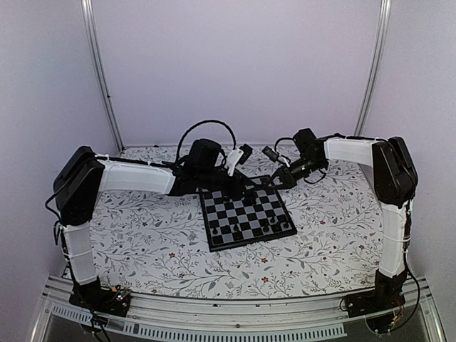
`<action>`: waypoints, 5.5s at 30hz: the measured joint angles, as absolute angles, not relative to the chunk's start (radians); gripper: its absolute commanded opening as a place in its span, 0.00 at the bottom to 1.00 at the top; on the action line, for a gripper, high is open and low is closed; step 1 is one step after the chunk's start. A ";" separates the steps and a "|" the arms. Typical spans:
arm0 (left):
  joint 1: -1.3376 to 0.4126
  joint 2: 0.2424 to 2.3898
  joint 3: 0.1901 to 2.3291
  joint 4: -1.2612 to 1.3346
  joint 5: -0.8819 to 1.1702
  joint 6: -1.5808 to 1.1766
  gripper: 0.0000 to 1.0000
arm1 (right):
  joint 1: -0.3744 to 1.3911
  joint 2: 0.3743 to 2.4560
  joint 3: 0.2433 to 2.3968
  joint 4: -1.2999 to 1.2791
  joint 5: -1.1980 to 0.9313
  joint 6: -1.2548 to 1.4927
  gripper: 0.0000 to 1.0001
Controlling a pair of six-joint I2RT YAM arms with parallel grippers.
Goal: Set up the chess pieces on the board
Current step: Place the chess piece on the chessboard, then pick up the chess piece from the chessboard.
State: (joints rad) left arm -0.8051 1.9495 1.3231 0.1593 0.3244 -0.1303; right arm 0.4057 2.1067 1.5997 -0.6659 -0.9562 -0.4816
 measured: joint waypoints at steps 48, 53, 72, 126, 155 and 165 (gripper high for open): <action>-0.835 2.090 1.442 0.152 0.253 -0.120 0.05 | 0.404 2.107 1.615 -0.691 -0.969 -0.478 0.37; -0.835 2.058 1.441 0.057 0.254 -0.093 0.05 | 0.370 2.080 1.617 -0.731 -0.949 -0.519 0.48; -0.974 1.743 1.354 -0.643 0.210 -0.024 0.06 | 0.210 1.608 1.479 -0.638 -0.624 -0.503 0.99; -0.968 1.982 1.438 -0.851 0.010 -0.030 0.33 | 0.124 1.655 1.177 -0.427 -0.901 -0.445 0.73; -0.688 1.890 1.522 -0.507 0.039 -0.062 0.41 | 0.304 1.722 1.261 -0.583 -0.707 -0.628 0.42; -0.683 1.852 1.370 -0.368 0.113 -0.146 0.42 | 0.467 1.893 1.439 -0.591 -0.534 -0.727 0.32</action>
